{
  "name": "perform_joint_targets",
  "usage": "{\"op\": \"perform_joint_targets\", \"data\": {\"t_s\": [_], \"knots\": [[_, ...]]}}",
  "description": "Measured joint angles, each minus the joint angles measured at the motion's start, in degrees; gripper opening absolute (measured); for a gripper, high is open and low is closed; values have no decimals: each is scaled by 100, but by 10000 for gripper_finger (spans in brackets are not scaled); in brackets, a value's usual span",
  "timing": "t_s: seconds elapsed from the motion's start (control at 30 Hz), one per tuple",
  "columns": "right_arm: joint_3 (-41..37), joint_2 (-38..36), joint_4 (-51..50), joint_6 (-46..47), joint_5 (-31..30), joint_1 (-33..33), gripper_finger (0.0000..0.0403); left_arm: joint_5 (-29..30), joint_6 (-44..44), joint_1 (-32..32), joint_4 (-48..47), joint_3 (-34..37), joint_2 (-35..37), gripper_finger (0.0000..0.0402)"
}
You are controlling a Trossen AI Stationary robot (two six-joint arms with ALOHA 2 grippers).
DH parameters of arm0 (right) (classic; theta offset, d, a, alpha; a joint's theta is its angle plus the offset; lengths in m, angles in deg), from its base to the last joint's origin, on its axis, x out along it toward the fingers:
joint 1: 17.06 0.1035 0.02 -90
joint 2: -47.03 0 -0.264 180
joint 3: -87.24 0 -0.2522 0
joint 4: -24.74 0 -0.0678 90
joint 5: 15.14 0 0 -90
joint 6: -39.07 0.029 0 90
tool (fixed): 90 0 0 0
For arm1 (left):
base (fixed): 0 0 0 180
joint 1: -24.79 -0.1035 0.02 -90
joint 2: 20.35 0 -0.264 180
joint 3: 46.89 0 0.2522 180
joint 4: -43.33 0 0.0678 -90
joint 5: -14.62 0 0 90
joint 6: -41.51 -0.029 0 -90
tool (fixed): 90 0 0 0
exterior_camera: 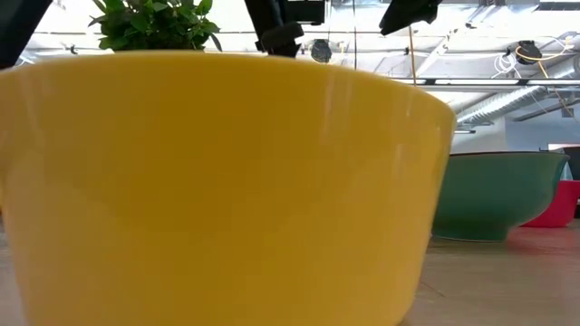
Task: Pick & Place Mini bowls
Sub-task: Put the blue patterned bowl on the shelf
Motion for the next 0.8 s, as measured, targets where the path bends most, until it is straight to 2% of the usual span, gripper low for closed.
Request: {"op": "perform_joint_targets", "data": {"t_s": [0.17, 0.47, 0.63, 0.8], "knots": [[2, 0, 67, -8, 0, -2, 125, 71, -174, -7, 31, 1, -104, 20], [2, 0, 38, -8, 0, -2, 125, 140, -80, -9, 328, 2, -161, 10], [2, 0, 38, 6, 2, -2, 125, 206, 219, -5, 712, 2, -159, 62], [2, 0, 35, 9, 13, -2, 125, 218, 265, -1, 709, 2, -159, 119]]}}
